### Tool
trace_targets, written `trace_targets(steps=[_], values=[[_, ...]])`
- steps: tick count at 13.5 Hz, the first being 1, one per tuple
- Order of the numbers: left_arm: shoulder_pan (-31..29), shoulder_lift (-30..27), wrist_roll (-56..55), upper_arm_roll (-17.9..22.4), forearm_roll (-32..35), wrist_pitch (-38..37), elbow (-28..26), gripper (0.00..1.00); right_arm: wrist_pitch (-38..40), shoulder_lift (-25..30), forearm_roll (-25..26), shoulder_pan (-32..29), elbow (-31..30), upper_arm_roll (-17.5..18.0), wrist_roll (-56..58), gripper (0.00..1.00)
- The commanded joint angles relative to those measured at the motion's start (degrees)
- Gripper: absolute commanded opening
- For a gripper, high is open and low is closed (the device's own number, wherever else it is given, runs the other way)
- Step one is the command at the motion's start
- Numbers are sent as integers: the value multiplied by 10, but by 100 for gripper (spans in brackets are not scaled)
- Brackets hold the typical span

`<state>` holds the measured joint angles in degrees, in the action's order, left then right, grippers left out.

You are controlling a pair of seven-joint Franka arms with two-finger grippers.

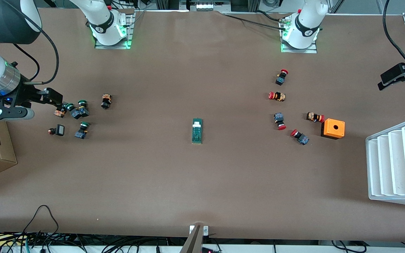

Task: Close load switch with both arms
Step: 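Move the left gripper toward the green load switch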

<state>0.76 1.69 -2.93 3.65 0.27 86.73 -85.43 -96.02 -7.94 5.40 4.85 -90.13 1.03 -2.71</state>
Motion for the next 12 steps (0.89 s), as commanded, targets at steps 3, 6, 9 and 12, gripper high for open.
trace_targets(steps=[3, 6, 9, 12], values=[[0, -2, 14, 0, 11, 1, 4, 100, 5, -3, 3, 0, 10, 1, 9, 99], [2, 1, 14, -1, 10, 8, 4, 100, 5, -4, 3, 0, 11, 1, 8, 99], [25, 21, 13, -5, 0, 57, -4, 100, 5, -4, 3, -2, 11, 0, 10, 99], [31, 43, -21, -57, -12, 121, -25, 100, 5, -4, 2, -4, 15, -1, 11, 99]])
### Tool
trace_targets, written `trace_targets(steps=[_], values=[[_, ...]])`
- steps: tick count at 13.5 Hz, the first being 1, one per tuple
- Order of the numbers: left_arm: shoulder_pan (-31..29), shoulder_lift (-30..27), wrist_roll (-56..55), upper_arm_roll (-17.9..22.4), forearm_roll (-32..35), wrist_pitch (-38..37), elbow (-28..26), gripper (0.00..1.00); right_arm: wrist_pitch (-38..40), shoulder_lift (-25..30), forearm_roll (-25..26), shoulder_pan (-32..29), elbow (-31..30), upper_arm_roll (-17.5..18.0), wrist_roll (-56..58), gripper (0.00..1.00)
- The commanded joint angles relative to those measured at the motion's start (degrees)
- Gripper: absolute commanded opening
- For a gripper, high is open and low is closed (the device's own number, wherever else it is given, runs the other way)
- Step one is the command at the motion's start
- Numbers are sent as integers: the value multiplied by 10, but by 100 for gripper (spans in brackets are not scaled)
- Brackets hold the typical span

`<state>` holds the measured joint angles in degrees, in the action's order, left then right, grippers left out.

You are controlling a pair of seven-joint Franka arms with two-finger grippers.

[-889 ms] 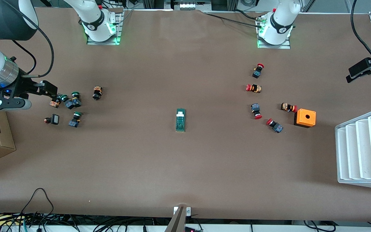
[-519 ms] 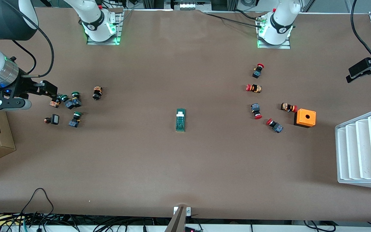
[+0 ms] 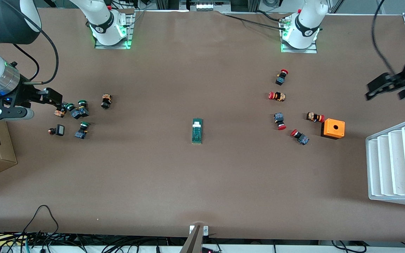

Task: Close load switch with both arms
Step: 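Move the left gripper toward the green load switch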

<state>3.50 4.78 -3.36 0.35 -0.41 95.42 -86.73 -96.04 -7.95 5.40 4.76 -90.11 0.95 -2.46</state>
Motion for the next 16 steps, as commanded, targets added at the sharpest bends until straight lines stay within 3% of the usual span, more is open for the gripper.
trace_targets(steps=[1, 7, 10, 13, 16], values=[[4, 22, -49, -47, -6, 48, -14, 100, 5, -4, 2, -3, 14, 0, 8, 99], [3, 74, -289, -183, -2, 138, -21, 100, 5, -4, 2, -3, 14, 0, 7, 99], [8, 85, -363, -228, 28, 253, -79, 100, 10, -4, 1, -4, 13, -2, 5, 99], [9, 122, -531, -310, 164, 323, -108, 100, 14, -3, 1, -11, 13, -2, 39, 99], [18, 190, -764, -400, 389, 324, -108, 100, 45, 0, -3, -12, 13, -2, 78, 99]])
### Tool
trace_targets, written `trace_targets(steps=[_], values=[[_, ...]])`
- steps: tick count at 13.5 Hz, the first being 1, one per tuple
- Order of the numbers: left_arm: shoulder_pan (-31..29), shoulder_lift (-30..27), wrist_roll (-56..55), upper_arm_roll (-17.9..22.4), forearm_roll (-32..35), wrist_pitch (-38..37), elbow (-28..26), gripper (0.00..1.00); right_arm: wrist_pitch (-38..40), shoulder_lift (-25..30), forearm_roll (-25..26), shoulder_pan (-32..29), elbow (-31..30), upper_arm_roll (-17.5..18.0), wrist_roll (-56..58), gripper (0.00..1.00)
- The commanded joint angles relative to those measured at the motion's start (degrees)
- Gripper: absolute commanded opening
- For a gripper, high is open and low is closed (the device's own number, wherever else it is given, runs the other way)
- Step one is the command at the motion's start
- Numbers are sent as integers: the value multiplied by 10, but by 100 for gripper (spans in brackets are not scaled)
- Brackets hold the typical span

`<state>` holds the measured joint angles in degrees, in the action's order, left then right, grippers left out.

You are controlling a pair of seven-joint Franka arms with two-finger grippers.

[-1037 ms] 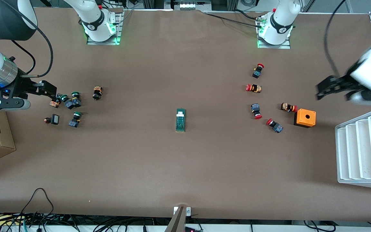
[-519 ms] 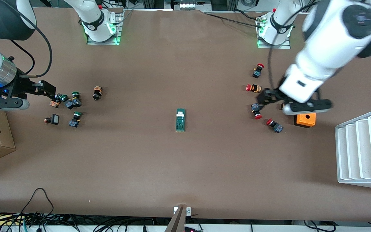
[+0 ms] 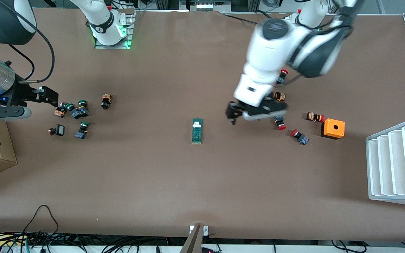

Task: Close load switch with both arms
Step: 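Lower the left gripper onto the switch base while the right gripper approaches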

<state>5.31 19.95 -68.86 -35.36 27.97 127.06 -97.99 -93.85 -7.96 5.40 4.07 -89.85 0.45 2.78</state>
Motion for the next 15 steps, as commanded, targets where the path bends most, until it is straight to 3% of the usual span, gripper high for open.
trace_targets(steps=[1, 4, 8, 10, 15], values=[[2, 67, -186, -74, 181, 6, 4, 100, 31, 1, -6, -6, 10, 2, 32, 99], [39, 125, -350, -101, 347, -2, -1, 100, 32, 0, -5, -6, 11, 2, 46, 99], [77, 188, -519, -102, 566, -8, -40, 100, 14, -17, -30, -3, 14, 6, 41, 99], [107, 226, -559, -103, 631, -60, -40, 100, -14, -37, -77, -4, 27, 5, 33, 99], [145, 310, -641, -102, 775, -123, -29, 100, -84, -95, -126, 20, 45, 9, -64, 99]])
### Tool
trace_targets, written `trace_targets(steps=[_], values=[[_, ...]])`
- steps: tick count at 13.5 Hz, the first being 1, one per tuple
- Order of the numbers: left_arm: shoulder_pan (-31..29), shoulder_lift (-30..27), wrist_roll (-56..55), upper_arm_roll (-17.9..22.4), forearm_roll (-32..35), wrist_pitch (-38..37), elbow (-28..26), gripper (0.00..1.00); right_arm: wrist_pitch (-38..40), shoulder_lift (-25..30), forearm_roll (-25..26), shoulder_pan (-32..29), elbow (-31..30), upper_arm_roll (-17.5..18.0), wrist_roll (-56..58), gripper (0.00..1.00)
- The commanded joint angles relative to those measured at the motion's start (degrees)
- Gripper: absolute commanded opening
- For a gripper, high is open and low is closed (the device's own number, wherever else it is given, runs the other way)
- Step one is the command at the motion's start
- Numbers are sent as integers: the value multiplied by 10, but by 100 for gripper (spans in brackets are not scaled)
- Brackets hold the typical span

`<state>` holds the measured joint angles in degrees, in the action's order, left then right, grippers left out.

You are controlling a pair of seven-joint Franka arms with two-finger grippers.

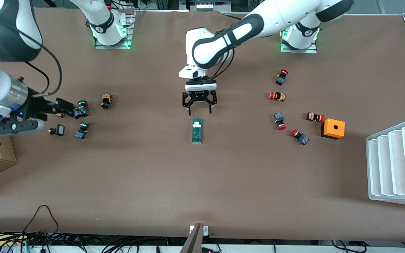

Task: Close load switch with both arms
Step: 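Lower the left gripper onto the switch base while the right gripper approaches, then grasp the white handle with the right gripper while the left gripper holds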

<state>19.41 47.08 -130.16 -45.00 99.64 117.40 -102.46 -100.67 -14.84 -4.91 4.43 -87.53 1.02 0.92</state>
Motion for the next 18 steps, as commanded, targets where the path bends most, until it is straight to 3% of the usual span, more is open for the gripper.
trace_targets(steps=[1, 6, 12, 18], values=[[5, 62, -43, -5, 97, -44, 17, 100, -36, -38, -25, 33, 22, 3, -82, 99], [26, 144, -64, -4, 176, -85, 67, 100, -154, -93, -26, 92, 22, 3, -224, 99], [35, 170, -62, 1, 226, -89, 70, 100, -196, -162, -26, 139, 94, 3, -398, 98], [41, 189, -46, 8, 268, -126, 69, 97, -325, -205, -26, 210, 98, 3, -609, 98]])
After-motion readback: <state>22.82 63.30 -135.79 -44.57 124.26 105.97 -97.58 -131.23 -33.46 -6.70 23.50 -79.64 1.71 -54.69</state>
